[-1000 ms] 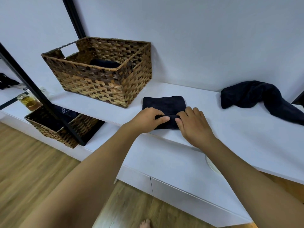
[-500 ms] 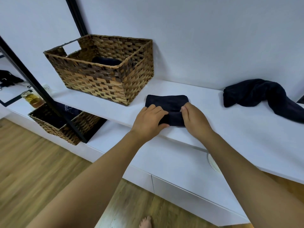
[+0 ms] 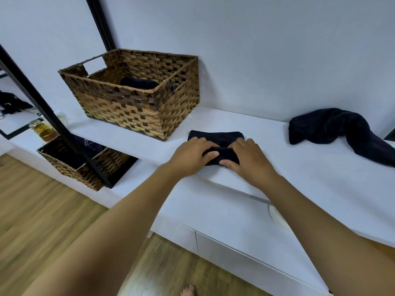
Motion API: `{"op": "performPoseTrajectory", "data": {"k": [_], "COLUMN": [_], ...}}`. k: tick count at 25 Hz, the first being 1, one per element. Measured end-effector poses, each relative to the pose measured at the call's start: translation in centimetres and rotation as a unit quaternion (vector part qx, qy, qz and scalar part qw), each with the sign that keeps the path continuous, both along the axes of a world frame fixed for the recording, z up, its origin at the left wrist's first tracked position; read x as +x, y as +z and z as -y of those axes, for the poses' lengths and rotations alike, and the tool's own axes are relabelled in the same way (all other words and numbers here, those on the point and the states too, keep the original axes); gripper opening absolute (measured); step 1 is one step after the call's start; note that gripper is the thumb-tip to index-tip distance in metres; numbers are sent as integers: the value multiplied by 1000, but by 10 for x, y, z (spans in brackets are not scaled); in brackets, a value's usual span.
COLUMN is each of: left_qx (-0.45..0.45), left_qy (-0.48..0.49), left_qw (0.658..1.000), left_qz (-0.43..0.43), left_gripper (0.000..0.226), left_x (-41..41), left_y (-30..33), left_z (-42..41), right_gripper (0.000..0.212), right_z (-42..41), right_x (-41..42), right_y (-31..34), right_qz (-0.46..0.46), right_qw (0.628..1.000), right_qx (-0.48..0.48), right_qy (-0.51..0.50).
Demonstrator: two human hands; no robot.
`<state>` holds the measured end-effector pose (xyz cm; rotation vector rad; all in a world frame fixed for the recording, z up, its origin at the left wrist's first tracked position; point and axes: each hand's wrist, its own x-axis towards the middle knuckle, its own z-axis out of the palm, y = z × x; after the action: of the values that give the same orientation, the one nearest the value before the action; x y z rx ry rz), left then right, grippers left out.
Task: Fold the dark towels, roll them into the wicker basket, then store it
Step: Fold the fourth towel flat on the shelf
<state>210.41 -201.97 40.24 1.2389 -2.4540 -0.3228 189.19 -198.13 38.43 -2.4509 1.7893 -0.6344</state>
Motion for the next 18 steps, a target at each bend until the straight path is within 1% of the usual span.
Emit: {"op": "performPoseTrajectory", "data": {"k": [1, 2, 3, 5, 7, 8, 9, 11, 12, 13, 15, 16, 17, 18], "left_qx": [-103, -189, -249, -296, -301, -290, -253, -118, -50, 10, 97, 118, 109, 71], "left_qy": [9, 21, 37, 66, 79, 87, 96, 117, 124, 122, 107, 102, 101, 106], "left_qw": [995, 982, 967, 952, 949, 952, 961, 982, 986, 988, 986, 985, 987, 991], "left_qz": [6, 21, 32, 42, 44, 45, 50, 85, 97, 99, 85, 70, 54, 34], "left_gripper": [36, 37, 37, 34, 34, 38, 42, 44, 43, 44, 46, 47, 47, 45], "left_x": [0, 1, 2, -1, -11, -17, -21, -25, -25, -25, -27, -30, -32, -33], "left_y": [-13, -24, -33, -37, -29, -23, -14, 3, 9, 14, 23, 25, 24, 19], "left_z": [-6, -11, -16, -16, -8, -7, -6, 3, 9, 14, 24, 28, 29, 26], "right_gripper": [45, 42, 39, 34, 39, 43, 45, 46, 47, 48, 50, 50, 48, 45], "right_z": [2, 4, 5, 6, 7, 6, 5, 1, 1, 1, 1, 2, 3, 5], "right_x": [0, 0, -1, -1, -2, -2, -2, 2, 4, 5, 5, 3, 2, 0], "right_y": [2, 4, 7, 13, 13, 9, 4, -7, -10, -11, -11, -11, -9, -7], "right_qz": [20, 42, 69, 140, 191, 191, 175, 105, 69, 47, 44, 58, 81, 112], "right_qw": [1000, 999, 996, 985, 976, 978, 983, 994, 995, 995, 995, 995, 993, 990], "right_qx": [9, 23, 47, 102, 106, 81, 45, -27, -49, -61, -60, -52, -38, -21], "right_qy": [5, 8, 12, 18, 5, -1, -7, -34, -49, -57, -64, -69, -74, -80]}}
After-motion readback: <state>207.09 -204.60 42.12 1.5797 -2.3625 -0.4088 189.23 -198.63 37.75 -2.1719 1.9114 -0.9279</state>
